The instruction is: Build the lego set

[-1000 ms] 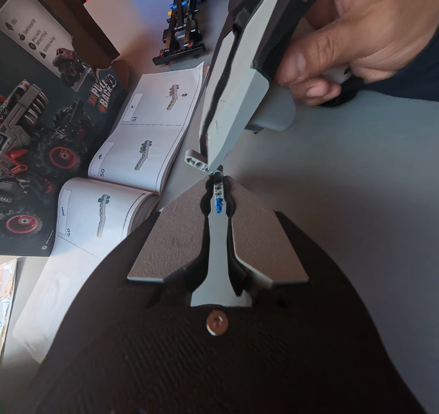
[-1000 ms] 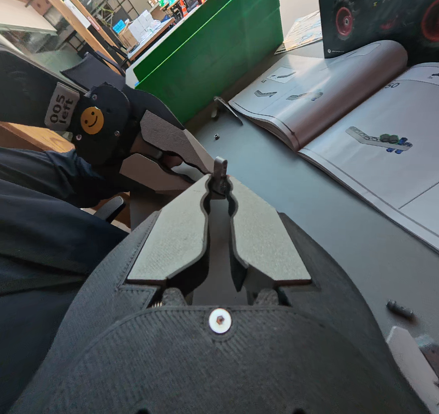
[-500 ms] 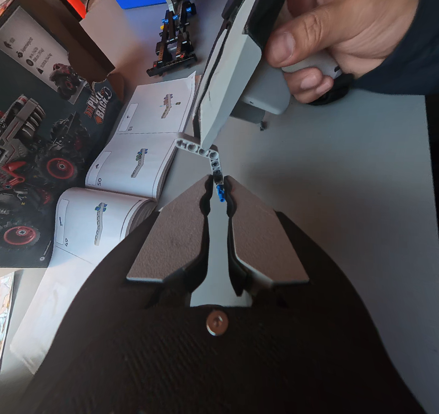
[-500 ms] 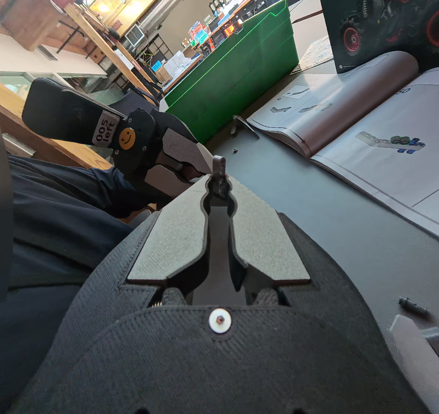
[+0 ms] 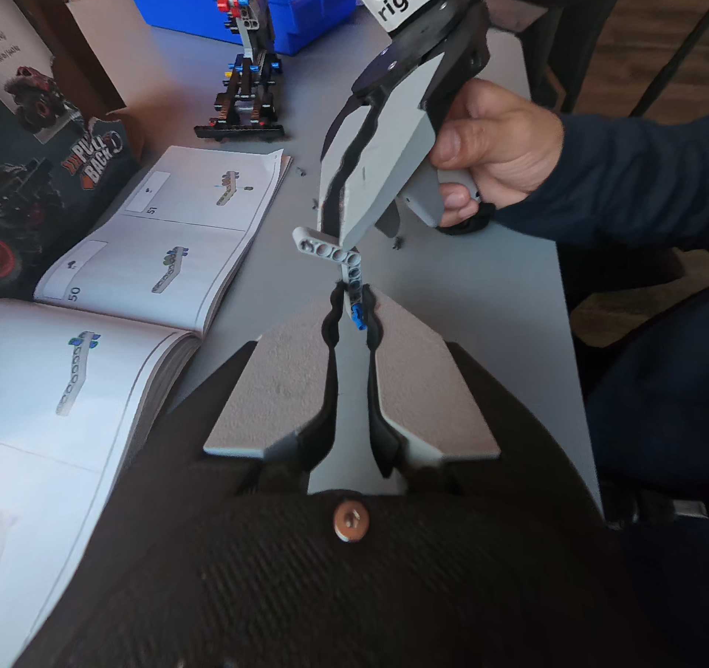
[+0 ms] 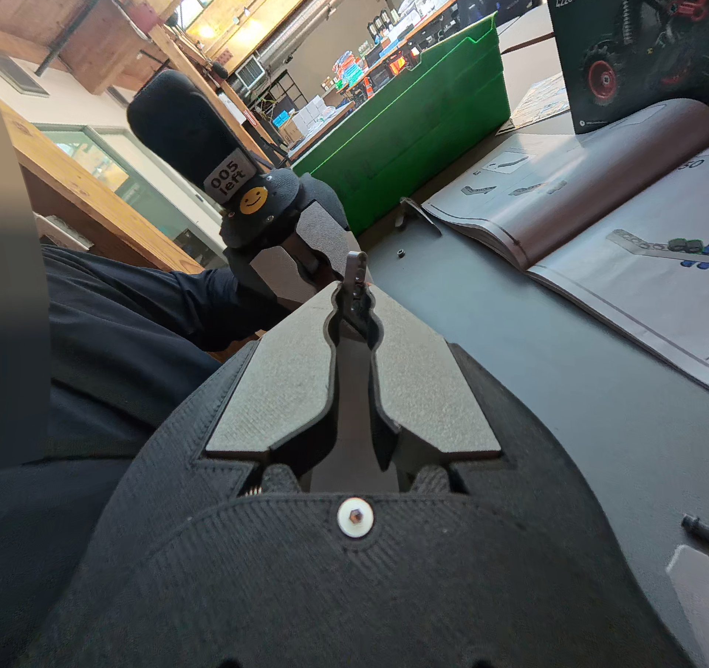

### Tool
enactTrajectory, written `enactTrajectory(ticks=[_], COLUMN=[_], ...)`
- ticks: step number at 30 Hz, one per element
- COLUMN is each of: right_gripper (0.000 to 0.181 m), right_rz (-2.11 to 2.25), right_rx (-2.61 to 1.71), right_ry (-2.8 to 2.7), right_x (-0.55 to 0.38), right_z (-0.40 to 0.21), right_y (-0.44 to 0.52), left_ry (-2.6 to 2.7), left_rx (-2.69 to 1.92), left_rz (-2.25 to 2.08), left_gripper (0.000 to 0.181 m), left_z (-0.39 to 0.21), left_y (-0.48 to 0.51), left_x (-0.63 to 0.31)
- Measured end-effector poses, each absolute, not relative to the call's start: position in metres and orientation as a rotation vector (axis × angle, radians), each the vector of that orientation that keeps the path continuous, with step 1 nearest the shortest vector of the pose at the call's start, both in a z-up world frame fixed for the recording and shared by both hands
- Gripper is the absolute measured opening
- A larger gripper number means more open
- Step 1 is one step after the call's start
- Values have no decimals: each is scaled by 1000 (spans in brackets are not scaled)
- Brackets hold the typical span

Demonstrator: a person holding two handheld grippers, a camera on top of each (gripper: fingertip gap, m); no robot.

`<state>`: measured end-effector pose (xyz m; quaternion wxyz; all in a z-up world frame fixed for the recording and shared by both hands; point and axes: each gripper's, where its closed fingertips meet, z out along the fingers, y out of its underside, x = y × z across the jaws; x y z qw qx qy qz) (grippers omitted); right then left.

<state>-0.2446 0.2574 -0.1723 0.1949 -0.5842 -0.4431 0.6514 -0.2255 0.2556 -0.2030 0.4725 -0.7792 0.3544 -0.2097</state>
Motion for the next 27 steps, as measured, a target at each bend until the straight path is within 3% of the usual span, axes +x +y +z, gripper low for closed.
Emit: enactTrajectory(ticks=[1,12,27], right_gripper=[5,5,0], right_rz=[1829,1739,1658], right_rx=[-1626,-1443,-1347], right_ry=[-1246,-1350,-1544], right_x=[-244,-227,-224], right_z=[-171,-155,-160], right_y=[257,251,228], left_ry=[861,770,824], left_rx=[-1903,-1750,-1762], left_rz=[-551,-1040,-1206], left_gripper=[5,4,4], left_z=[-201,-167,-175], left_y=[254,237,225], left_x=[-225,-218,-210])
